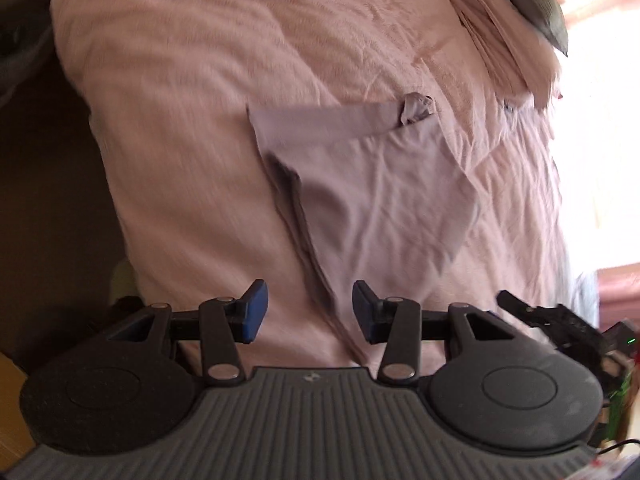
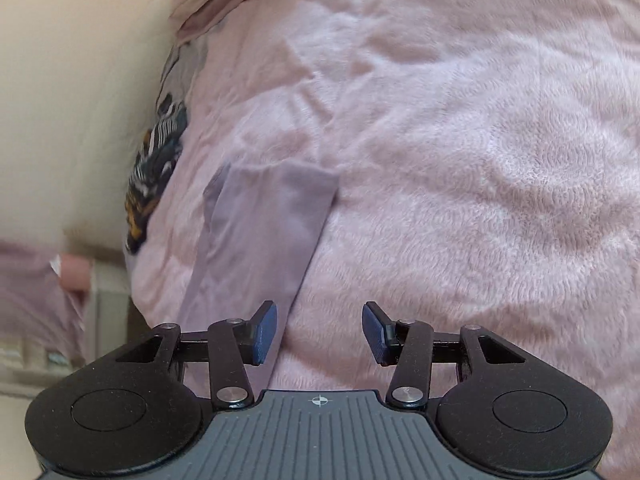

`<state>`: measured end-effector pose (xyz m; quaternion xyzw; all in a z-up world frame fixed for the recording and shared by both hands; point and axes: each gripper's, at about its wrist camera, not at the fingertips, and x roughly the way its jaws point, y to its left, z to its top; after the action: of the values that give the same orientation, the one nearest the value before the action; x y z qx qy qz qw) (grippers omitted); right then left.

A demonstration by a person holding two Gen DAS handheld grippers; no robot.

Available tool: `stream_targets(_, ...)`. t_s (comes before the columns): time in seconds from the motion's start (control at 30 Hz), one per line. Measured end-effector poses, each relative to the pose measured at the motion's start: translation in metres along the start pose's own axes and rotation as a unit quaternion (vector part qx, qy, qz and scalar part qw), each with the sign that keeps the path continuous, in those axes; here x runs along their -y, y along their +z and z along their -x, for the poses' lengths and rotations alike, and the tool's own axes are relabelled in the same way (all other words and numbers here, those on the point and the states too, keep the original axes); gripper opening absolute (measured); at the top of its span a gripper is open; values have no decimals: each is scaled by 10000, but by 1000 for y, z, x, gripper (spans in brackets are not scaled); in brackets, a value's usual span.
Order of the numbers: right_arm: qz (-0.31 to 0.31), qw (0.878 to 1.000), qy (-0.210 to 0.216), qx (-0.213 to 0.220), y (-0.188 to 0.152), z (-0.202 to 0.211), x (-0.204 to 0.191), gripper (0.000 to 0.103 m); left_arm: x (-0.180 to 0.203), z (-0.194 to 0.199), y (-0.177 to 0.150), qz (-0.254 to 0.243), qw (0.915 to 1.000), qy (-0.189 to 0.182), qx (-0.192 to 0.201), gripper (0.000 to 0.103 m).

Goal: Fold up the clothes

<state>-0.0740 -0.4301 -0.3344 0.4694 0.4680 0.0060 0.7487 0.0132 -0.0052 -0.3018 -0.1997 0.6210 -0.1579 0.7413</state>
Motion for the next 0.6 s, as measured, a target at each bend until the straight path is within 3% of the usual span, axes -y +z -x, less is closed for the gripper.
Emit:
stream_targets(0.1,-373,9983,447,-93,27,-20,18,45,-2,-19,-23,759,9964,-376,89,41)
stream_targets(0.2,-531,9953,776,-241,53,-47,29,45,-8,-38,-40,1507,9859,-696,228,41)
stream_targets(0.33,-585,9931,969,-296,76,-78,33,44,-17,-58,-52,2072,9744,-744,461,38)
stream_targets(0.37,-553,9930,1005,-277,78,-82,32,37,-20,-60,-53,2194,9709,-797,532,37)
stream_targets(0.4,-496,9931,1034,-261,80,-85,31,19,-22,-62,-53,2285,9683,-827,577,27)
stream_targets(0.43,-397,9945,933,-275,78,-88,28,12,-24,-63,-52,2303,9677,-820,611,5)
stream_targets(0.47,-305,9960,792,-265,76,-88,25,8,-25,-64,-50,2258,9690,-783,624,1)
stream_targets(0.6,-406,9969,667,-89,57,-64,18,6,-21,-47,-39,1762,9793,-718,697,1)
